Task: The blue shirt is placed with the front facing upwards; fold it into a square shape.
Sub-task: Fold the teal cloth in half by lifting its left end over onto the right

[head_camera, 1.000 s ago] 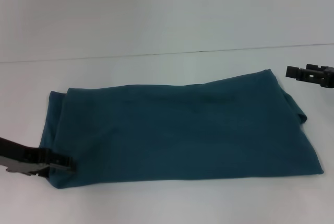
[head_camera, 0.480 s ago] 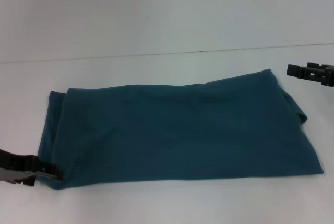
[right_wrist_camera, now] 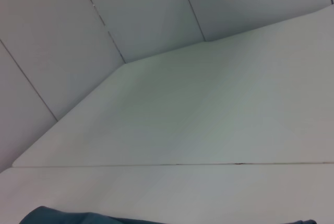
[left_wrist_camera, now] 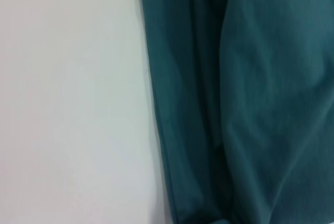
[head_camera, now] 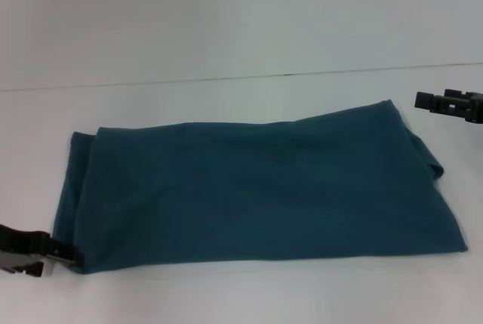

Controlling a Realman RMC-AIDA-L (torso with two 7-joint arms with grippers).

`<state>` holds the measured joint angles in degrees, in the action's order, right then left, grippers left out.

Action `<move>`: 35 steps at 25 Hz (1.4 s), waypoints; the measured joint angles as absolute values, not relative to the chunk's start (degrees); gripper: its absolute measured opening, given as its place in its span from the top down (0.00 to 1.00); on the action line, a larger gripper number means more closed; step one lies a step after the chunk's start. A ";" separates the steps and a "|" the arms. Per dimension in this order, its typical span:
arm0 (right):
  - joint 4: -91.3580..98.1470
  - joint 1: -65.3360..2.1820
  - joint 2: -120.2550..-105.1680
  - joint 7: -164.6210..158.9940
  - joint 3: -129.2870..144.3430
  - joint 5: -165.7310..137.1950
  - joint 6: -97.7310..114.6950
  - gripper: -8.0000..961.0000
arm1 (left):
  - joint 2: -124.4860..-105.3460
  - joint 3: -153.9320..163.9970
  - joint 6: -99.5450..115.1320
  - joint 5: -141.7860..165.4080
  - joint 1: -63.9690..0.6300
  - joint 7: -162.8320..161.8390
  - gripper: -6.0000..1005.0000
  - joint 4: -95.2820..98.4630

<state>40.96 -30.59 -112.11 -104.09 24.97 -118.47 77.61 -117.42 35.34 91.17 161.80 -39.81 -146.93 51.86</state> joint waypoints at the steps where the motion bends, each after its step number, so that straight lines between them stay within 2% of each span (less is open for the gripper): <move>1: 40.96 -30.59 -112.11 -104.09 24.96 -118.47 77.61 0.03 | -117.45 35.50 91.14 161.84 -39.82 -147.00 0.18 51.77; 35: 40.96 -30.41 -112.06 -103.75 24.60 -118.47 77.76 0.03 | -118.34 37.53 85.16 161.53 -44.77 -147.93 0.18 47.71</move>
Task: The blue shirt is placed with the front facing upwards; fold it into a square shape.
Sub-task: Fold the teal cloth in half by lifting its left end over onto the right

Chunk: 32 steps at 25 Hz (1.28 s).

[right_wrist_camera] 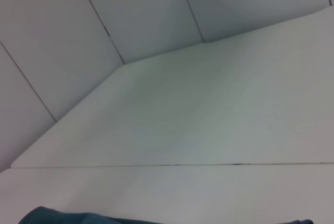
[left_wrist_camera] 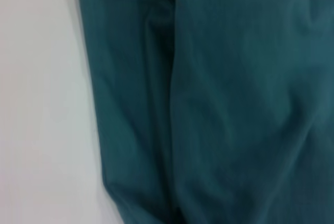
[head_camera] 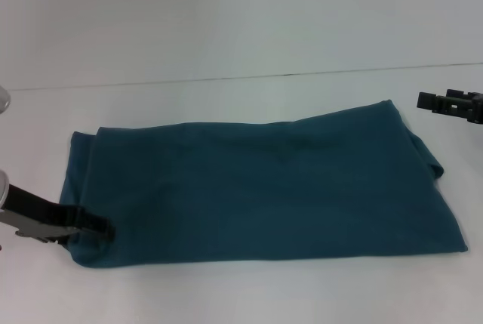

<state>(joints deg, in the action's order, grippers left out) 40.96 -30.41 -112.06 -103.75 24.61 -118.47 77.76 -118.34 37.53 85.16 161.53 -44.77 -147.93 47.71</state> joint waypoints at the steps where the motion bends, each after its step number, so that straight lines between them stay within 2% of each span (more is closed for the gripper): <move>1: 40.96 -30.41 -112.06 -103.74 24.61 -118.47 77.74 0.03 | -118.30 37.52 85.05 161.53 -44.80 -147.90 0.18 47.67; 21: 40.96 -30.94 -112.16 -103.85 24.61 -118.47 77.61 0.03 | -118.91 41.43 81.85 161.89 -44.42 -148.27 0.20 48.45; 27: 40.96 -30.80 -112.32 -103.79 24.61 -118.48 77.61 0.03 | -118.92 41.49 81.25 162.01 -44.53 -148.36 0.40 48.38; 29: 40.96 -30.78 -112.32 -103.79 24.61 -118.48 77.61 0.03 | -118.92 41.49 81.06 162.04 -44.53 -148.36 0.60 48.37; 32: 40.96 -30.76 -112.32 -103.79 24.61 -118.48 77.61 0.03 | -118.92 41.49 80.78 162.06 -44.45 -148.36 0.72 48.31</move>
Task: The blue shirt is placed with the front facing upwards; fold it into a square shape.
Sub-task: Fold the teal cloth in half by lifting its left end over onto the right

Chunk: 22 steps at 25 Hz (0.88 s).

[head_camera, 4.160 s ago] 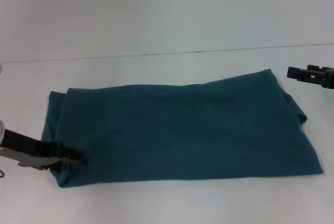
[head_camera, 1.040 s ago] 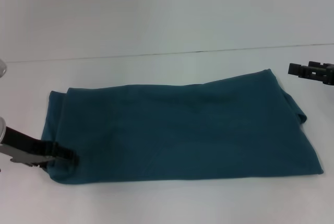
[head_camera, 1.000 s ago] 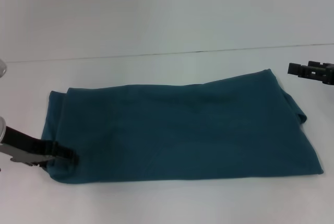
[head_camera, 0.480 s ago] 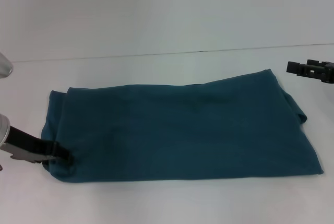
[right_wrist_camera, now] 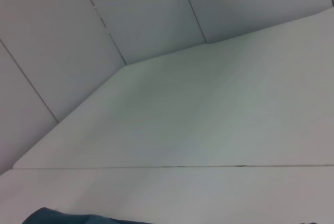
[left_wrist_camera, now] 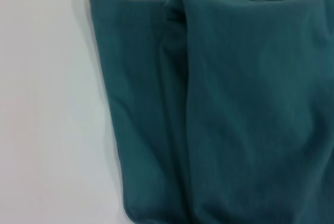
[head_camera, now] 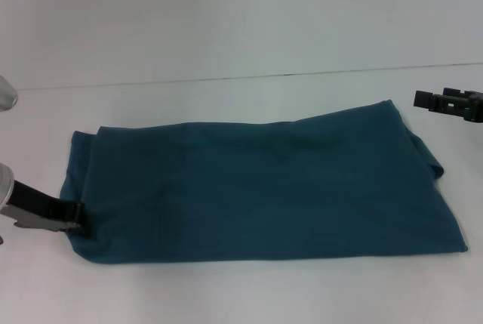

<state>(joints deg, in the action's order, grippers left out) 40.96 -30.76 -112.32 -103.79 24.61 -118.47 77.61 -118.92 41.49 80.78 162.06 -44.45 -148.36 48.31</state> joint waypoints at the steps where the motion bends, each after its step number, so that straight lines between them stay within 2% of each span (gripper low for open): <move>1: 40.96 -30.76 -112.34 -103.79 24.61 -118.48 77.61 0.03 | -118.92 41.48 80.71 162.06 -44.44 -148.36 0.75 48.29; 8: 40.96 -30.81 -112.57 -103.72 24.61 -118.47 77.61 0.03 | -118.91 41.25 80.68 162.07 -44.08 -148.13 0.96 48.48; 13: 40.50 -30.66 -112.77 -103.38 24.61 -118.47 77.47 0.03 | -118.83 41.05 81.07 161.65 -42.92 -147.74 0.96 50.10; 22: 40.22 -30.54 -114.12 -102.85 24.70 -118.47 77.05 0.03 | -118.24 39.88 82.60 159.79 -40.50 -145.74 0.96 52.97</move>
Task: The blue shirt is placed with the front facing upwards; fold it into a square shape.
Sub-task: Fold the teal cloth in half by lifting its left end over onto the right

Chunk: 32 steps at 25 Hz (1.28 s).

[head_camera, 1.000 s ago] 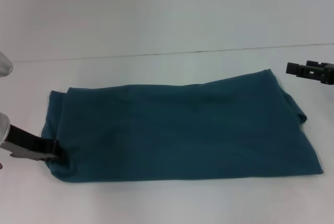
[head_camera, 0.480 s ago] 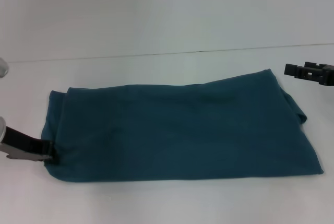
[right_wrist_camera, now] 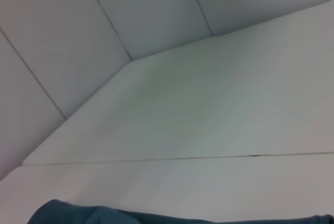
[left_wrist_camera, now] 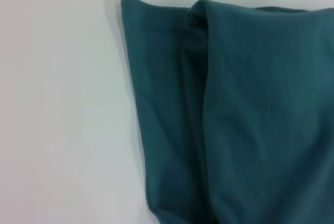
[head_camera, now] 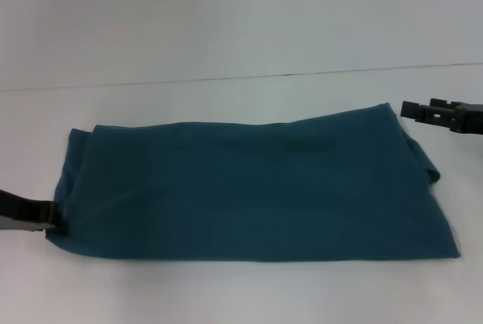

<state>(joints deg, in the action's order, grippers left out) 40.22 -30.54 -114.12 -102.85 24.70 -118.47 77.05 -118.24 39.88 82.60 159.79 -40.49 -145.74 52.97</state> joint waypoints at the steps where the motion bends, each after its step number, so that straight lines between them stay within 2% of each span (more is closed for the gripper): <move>1: 40.22 -30.66 -114.43 -102.83 24.80 -118.48 77.04 0.03 | -118.08 39.13 82.86 159.73 -40.30 -145.10 0.96 53.12; 14: 35.91 -35.58 -118.95 -98.32 25.24 -118.47 74.61 0.04 | -115.61 30.58 84.72 161.09 -39.74 -137.63 0.96 53.79; 23: 28.20 -39.76 -119.47 -93.08 25.62 -118.39 71.10 0.09 | -114.72 27.92 85.41 162.15 -38.56 -135.54 0.96 54.51; 32: 23.15 -41.81 -119.69 -88.57 26.84 -118.29 67.17 0.14 | -115.11 26.71 91.29 153.38 -38.40 -131.77 0.96 54.18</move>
